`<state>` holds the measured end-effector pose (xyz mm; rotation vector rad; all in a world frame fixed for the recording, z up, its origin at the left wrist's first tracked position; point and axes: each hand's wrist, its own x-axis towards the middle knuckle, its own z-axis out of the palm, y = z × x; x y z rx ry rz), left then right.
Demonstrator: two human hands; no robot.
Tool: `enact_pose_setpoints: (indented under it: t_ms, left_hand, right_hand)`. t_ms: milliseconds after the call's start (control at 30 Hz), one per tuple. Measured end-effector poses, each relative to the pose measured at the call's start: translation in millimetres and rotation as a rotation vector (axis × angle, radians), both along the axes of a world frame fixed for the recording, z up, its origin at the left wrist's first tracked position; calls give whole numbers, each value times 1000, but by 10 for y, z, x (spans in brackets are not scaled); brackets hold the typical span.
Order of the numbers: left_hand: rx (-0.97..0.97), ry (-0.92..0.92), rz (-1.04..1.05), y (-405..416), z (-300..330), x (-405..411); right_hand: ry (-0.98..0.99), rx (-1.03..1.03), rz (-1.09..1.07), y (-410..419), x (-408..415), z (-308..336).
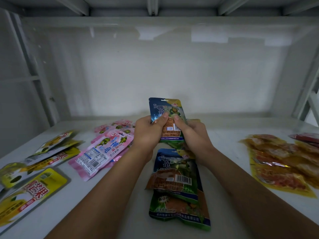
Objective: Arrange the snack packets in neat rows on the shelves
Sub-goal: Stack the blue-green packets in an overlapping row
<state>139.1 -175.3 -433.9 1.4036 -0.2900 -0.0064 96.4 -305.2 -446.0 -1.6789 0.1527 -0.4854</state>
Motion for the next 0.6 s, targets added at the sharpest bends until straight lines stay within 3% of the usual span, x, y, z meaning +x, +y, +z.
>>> enact_pose_setpoints:
  t_ms: [167, 367, 600]
  left_hand:
    - [109, 94, -54, -6, 54, -30]
    - [240, 44, -90, -36, 47, -105]
    - [183, 9, -53, -63, 28, -80]
  right_hand:
    - [-151, -139, -132, -15, 45, -43]
    - [-189, -255, -241, -73, 80, -62]
    - [-169, -117, -196, -53, 69, -67]
